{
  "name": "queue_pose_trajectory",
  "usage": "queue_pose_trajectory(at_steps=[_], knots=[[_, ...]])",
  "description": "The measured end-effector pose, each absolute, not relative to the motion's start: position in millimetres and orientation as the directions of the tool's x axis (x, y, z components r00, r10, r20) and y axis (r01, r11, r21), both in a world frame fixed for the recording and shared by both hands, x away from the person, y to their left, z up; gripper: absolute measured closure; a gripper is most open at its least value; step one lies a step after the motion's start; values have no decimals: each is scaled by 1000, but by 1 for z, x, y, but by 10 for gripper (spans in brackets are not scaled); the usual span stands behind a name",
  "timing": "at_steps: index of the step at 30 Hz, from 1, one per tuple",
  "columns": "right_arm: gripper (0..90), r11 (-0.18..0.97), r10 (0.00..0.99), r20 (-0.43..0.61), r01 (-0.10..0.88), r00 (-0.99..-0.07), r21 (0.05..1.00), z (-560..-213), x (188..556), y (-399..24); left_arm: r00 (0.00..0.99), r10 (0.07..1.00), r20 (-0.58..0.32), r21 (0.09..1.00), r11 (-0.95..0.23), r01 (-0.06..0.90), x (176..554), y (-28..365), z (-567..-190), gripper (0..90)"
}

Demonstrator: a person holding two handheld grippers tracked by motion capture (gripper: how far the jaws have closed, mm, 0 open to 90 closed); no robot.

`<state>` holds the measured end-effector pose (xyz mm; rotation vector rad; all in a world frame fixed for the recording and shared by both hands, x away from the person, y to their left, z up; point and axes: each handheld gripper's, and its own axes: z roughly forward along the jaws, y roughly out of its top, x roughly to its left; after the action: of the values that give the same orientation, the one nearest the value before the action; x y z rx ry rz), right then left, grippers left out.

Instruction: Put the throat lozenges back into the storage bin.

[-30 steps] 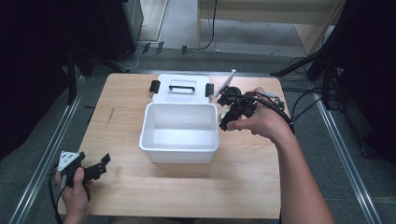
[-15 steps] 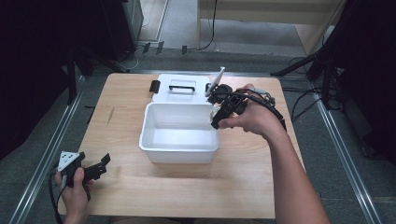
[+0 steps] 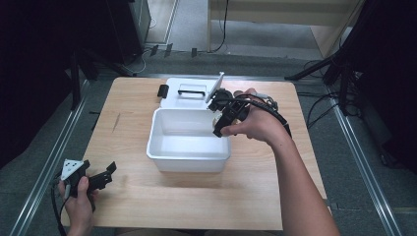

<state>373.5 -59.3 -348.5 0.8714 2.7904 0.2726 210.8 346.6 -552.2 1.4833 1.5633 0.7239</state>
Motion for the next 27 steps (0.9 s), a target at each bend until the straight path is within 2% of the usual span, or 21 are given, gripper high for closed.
queue_pose_trajectory(at_steps=[17,27], knots=[[206,851,497,-128,453,-858,266,-363,371,-44,55,981,-186,857,134,498,211,346,-552,0],[206,889,424,-127,386,-897,246,-380,370,-40,56,981,-184,858,133,497,211,346,-552,0]])
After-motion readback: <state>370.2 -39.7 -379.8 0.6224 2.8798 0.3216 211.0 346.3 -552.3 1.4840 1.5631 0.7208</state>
